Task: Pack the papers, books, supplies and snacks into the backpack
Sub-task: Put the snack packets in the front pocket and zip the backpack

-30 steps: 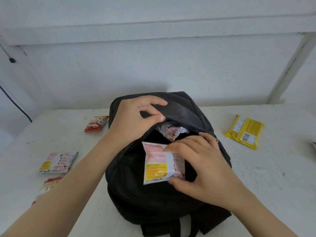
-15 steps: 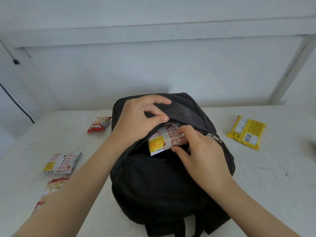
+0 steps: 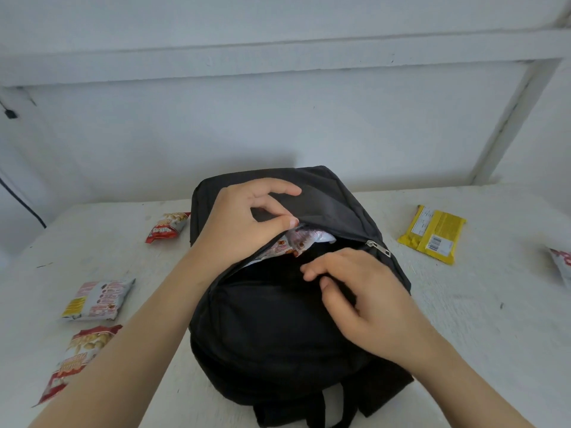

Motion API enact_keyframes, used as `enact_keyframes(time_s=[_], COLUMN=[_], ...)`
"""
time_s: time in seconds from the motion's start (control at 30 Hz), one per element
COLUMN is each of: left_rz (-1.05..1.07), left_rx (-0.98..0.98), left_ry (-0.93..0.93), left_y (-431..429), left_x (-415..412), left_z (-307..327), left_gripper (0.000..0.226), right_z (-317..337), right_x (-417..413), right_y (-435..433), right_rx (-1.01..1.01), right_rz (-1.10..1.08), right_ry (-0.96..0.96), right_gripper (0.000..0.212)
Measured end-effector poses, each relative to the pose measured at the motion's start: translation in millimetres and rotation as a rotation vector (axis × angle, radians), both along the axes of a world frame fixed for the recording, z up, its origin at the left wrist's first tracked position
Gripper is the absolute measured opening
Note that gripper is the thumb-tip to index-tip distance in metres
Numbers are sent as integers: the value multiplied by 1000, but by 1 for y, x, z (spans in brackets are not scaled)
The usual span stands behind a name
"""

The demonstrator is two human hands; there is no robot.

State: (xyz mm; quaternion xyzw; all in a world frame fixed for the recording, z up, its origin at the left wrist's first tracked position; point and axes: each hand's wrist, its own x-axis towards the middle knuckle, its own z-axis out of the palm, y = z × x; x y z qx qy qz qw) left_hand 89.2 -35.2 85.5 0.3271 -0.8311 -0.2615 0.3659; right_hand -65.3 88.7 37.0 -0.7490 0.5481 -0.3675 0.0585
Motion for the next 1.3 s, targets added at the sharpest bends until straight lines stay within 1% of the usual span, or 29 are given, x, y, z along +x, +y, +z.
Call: enact_keyframes(time_s=[0.1, 0.2, 0.23, 0.3, 0.4, 0.47, 0.53, 0.63, 0.7, 0.77, 0.83, 0.93, 0.97, 1.03, 1.07, 1.1, 1.2, 1.23, 1.3], left_rz=[-88, -152, -169, -199, -232, -240, -230, -196, -185, -175, -164, -148, -149, -151, -147, -135, -62, -33, 26], left_rx=[58, 76, 62, 11, -112, -178, -182, -210, -237, -244, -255, -253, -244, -232, -231, -230, -205, -194, -185], left_ry=[-80, -148, -177, -258, -407, -547, -658, -673, -668, -660, -647, -619, -599, -540, -511, -487, -454, -447, -427], left_y=[8, 16, 18, 21, 20, 18, 18, 22, 23, 25, 27, 30, 32, 36, 39, 40, 42, 41, 40], left_x=[-8, -27, -37, -58, -88, -101, -108, -110, -109, -108, -107, -103, -100, -93, -88, -82, -58, -49, -31], left_z=[-1, -2, -2, -5, -17, -31, -44, -56, -60, -62, -65, -68, -68, -65, -63, -62, -59, -57, -54], left_gripper=[21, 17, 17, 19, 28, 35, 39, 40, 40, 40, 40, 43, 45, 44, 41, 41, 45, 43, 38], right_z=[-1, -10, -15, -29, -53, -68, -80, -87, -91, -96, -100, -101, -101, -99, -95, -92, -85, -83, -81], right_x=[-26, -62, -77, -112, -160, -179, -189, -195, -198, -202, -204, -208, -210, -215, -216, -216, -214, -214, -216], right_y=[11, 18, 19, 21, 27, 28, 23, 6, -5, -11, -11, -2, 2, 11, 14, 15, 16, 18, 27], right_rx=[-111, -132, -107, -36, 45, 163, 293, 476, 563, 599, 557, 357, 296, 196, 182, 224, 587, 652, 682], right_rz=[-177, -427, -521, -716, -906, -916, -845, -770, -748, -729, -713, -667, -668, -735, -773, -808, -843, -838, -838], right_ry=[-175, -321, -325, -257, -145, -77, 71, 243, 293, 305, 267, 112, 80, 69, 73, 99, 259, 269, 240], right_gripper=[23, 20, 17, 15, 23, 31, 44, 54, 54, 51, 45, 25, 25, 39, 46, 51, 69, 74, 73])
